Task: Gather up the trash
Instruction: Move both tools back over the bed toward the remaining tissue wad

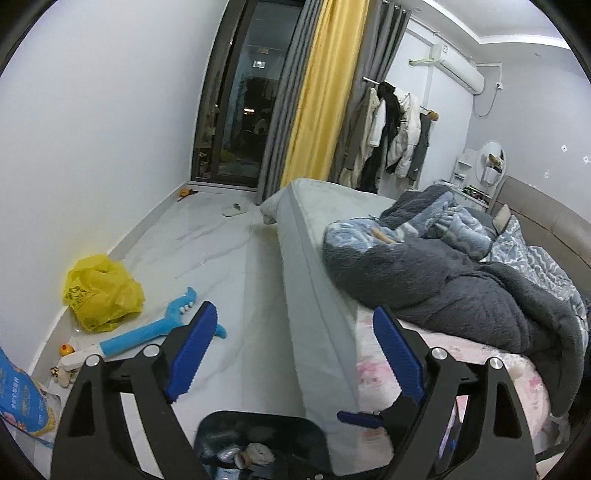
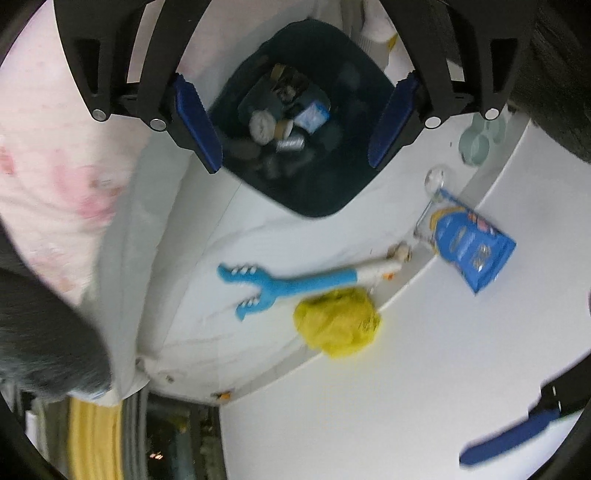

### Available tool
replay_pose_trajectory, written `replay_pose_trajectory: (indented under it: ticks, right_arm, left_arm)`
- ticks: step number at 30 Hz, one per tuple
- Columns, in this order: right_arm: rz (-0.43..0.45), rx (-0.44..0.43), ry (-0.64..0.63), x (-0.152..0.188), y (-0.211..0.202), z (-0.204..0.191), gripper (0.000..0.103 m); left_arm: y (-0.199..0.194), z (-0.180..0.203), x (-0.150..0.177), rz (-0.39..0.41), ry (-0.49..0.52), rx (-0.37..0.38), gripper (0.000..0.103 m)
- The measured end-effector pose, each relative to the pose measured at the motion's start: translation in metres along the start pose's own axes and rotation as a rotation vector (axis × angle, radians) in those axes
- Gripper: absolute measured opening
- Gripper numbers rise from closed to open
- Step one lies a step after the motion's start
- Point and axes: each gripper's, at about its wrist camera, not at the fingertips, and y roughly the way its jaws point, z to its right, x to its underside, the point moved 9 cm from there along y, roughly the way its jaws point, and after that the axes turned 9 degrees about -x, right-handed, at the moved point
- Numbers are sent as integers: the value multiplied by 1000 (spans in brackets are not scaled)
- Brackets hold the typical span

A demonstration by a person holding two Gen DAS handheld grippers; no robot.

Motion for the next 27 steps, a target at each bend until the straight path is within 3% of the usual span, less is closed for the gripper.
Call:
replay_pose_trajectory:
  ticks: [8,27]
  right_arm:
    - [160,111,25,-11,-58,39,88]
    - [267,271,85,14,-145,122,99]
  left_arm:
    - [4,41,-2,4,21,38,95]
    - [24,117,13,-42,70,73,99]
